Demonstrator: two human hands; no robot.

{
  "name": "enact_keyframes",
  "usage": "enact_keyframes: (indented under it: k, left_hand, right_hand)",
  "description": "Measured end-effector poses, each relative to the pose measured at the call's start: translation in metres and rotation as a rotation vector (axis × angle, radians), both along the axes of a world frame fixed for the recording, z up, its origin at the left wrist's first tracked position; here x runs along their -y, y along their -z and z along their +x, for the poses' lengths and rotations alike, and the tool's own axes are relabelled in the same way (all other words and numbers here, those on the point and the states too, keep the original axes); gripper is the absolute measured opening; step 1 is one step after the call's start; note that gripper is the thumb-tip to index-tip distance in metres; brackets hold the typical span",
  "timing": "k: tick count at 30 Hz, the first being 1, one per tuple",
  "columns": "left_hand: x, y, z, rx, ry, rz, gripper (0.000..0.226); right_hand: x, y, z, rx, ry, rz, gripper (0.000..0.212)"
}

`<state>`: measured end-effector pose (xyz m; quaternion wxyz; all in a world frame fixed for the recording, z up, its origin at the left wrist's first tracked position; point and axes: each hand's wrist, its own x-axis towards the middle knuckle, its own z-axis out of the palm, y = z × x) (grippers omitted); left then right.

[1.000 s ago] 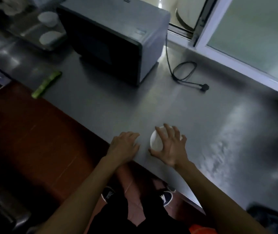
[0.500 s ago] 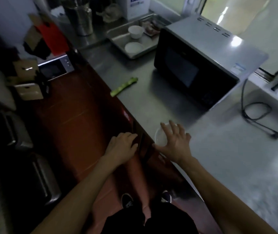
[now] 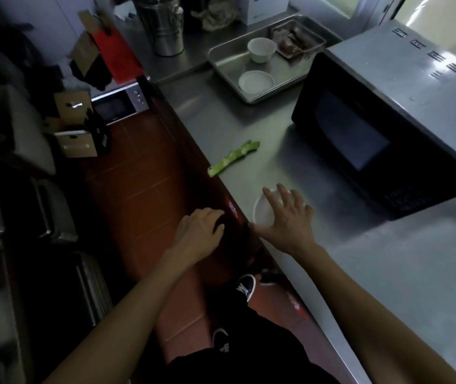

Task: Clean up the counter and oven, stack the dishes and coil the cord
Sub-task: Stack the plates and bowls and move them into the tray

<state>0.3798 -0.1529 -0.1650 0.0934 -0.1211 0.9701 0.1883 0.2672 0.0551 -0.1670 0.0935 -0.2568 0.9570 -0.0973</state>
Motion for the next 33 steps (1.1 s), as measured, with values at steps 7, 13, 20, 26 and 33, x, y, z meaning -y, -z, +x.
enact_keyframes:
  k: [7,13,20,26,33]
  left_hand:
    - [0.027,-0.004,-0.063,-0.022,-0.011,-0.026,0.041]
    - [0.038,0.002,-0.119,-0.028,-0.024,0.003,0.038]
    - [0.057,0.025,-0.192,-0.008,0.049,-0.050,0.038]
    - [0.074,0.053,-0.246,0.050,0.127,-0.049,0.040]
    - [0.100,0.071,-0.278,0.141,0.312,0.038,0.040]
  right_hand:
    - [0.032,0.003,-0.054,0.059,-0.015,-0.025,0.102]
    - [0.043,0.003,-0.079,0.097,-0.017,-0.048,0.103]
    - [0.053,0.015,-0.108,0.135,0.087,-0.013,0.100]
    - [0.077,0.024,-0.131,0.146,0.217,0.026,0.099]
    - [0.120,0.031,-0.155,0.163,0.363,0.070,0.101]
